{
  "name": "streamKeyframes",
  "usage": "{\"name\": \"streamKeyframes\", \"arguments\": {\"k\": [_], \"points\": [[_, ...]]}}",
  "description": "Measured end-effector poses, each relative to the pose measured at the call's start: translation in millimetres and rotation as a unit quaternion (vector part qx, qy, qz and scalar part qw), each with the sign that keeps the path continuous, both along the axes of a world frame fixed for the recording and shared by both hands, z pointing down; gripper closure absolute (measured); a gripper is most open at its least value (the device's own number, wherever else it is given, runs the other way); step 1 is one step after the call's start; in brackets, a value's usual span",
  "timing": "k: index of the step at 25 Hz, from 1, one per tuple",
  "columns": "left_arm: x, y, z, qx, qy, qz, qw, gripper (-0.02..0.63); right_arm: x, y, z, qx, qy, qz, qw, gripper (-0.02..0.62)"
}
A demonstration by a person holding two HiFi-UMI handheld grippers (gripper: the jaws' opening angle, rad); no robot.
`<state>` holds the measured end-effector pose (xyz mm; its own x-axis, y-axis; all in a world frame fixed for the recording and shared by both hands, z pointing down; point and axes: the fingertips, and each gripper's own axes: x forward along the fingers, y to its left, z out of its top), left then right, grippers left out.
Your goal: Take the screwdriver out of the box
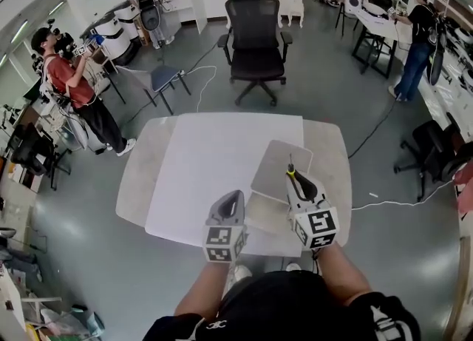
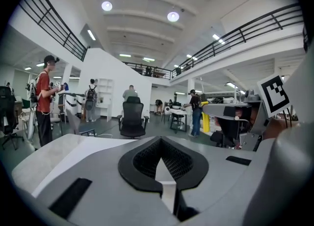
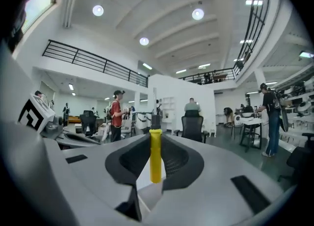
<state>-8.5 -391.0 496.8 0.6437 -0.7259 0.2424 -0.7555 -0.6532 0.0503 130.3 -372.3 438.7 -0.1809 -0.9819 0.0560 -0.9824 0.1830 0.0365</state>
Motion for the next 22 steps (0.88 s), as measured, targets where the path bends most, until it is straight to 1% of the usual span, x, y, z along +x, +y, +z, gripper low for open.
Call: {"name": "streamKeyframes", "arguments": {"k": [3,5,7,11,15,22], "points": [[15,4,-14,0.017,0.006,0.012,0.9998,0.600,23,12,-7,0.032,-0.009,0.041,0.999,0.538],[24,7,-20,0.027,0.010,0.019,0.9994,0.600,36,17,-4,0.033,-0.012,0.059,0.998,0.538],[33,9,-23,0.031,0.010,0.025,0.9991,0.600,45,21,0,0.029,-0.017,0.067,0.997,0.538],[44,11,-26,0.034,0.008,0.035,0.9988,0.600,54,24,-2,0.030,-0.022,0.074,0.997,0.538],[51,17,-24,0.036,0.007,0.034,0.9988,0.600,59,29,0,0.034,-0.015,0.072,0.997,0.538],[43,13,-32,0.043,0.015,0.028,0.9986,0.600,53,25,-6,0.034,-0.010,0.065,0.997,0.538]]}}
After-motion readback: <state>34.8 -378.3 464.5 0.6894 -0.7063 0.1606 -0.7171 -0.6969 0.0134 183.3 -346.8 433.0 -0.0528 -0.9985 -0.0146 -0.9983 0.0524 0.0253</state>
